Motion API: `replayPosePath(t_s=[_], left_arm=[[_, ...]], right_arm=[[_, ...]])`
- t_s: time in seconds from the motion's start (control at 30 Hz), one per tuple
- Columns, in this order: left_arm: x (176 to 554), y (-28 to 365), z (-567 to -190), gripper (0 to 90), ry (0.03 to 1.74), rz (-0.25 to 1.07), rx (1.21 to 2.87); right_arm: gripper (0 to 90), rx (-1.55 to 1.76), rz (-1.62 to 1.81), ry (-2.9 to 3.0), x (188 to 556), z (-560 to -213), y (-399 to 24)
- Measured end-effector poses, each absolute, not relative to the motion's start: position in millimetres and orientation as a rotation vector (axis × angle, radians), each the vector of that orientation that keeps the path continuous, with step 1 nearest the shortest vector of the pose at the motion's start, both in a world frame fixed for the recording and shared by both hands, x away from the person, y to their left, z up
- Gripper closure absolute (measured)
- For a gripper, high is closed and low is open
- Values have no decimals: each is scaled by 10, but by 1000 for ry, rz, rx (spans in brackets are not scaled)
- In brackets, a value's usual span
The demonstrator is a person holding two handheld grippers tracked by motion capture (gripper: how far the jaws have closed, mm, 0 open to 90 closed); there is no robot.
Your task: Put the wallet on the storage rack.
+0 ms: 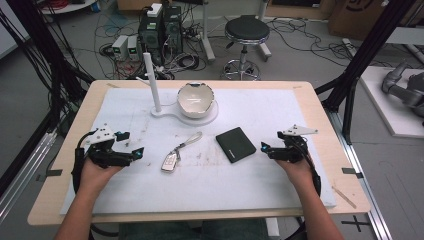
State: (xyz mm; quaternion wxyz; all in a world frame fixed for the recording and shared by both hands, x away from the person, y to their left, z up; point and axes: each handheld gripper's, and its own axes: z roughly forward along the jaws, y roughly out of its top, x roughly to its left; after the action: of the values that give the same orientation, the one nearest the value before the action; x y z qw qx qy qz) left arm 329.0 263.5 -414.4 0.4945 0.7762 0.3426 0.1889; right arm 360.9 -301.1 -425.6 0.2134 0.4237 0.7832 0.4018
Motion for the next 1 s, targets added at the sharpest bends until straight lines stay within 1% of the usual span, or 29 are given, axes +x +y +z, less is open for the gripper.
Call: replayPosePath(t_s=[0.4,0.53,0.7,1.0], left_arm=[[3275,2616,-4143,159,829,423,1861],[3263,2567,-4079,159,812,414,1853],[3337,2370,-3930,159,760,385,1843],[3628,1890,-3837,160,723,329,1896]], right_arm=[[186,1189,1098,2186,3651,-4289,-2998],[186,1195,1092,2183,3665,-4295,-3005],[186,1209,1088,2186,3672,-4300,-3024],[186,1170,1109,2201,3653,-4286,-2993]])
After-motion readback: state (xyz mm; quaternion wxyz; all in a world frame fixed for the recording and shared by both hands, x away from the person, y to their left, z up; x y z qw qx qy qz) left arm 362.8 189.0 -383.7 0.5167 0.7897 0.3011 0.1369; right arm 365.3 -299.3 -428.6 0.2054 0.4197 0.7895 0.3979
